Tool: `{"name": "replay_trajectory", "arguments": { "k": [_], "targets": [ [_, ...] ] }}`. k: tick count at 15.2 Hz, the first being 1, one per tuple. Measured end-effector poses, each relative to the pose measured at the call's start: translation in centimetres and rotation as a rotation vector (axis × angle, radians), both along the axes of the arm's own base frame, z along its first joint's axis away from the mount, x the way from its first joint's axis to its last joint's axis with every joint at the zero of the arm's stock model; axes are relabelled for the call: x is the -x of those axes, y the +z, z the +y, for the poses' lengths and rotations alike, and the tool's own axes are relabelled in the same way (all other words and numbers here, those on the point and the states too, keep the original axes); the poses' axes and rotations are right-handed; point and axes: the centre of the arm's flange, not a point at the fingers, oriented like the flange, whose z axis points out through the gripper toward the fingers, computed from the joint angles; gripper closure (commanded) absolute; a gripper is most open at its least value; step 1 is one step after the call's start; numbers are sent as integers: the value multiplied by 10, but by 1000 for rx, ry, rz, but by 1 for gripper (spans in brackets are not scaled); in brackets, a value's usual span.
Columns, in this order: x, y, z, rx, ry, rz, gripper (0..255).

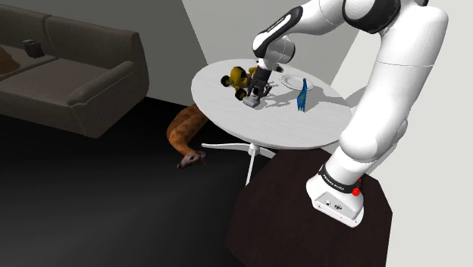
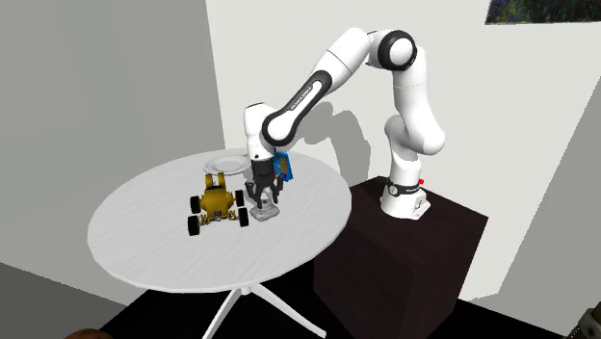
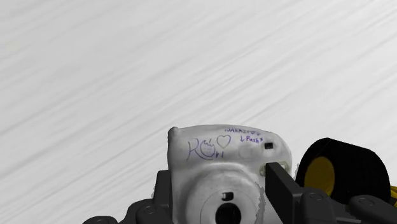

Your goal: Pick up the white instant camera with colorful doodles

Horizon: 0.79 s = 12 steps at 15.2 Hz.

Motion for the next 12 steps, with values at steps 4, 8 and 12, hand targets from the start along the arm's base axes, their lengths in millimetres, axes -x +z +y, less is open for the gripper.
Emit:
{"name": "replay_trajectory", "arguments": {
  "k": [4, 8, 12],
  "targets": [
    [-1, 21, -1, 0, 0, 0, 255],
    [0, 42, 0, 0, 0, 0, 255],
    [1, 61, -1, 0, 0, 0, 255]
  ]
}}
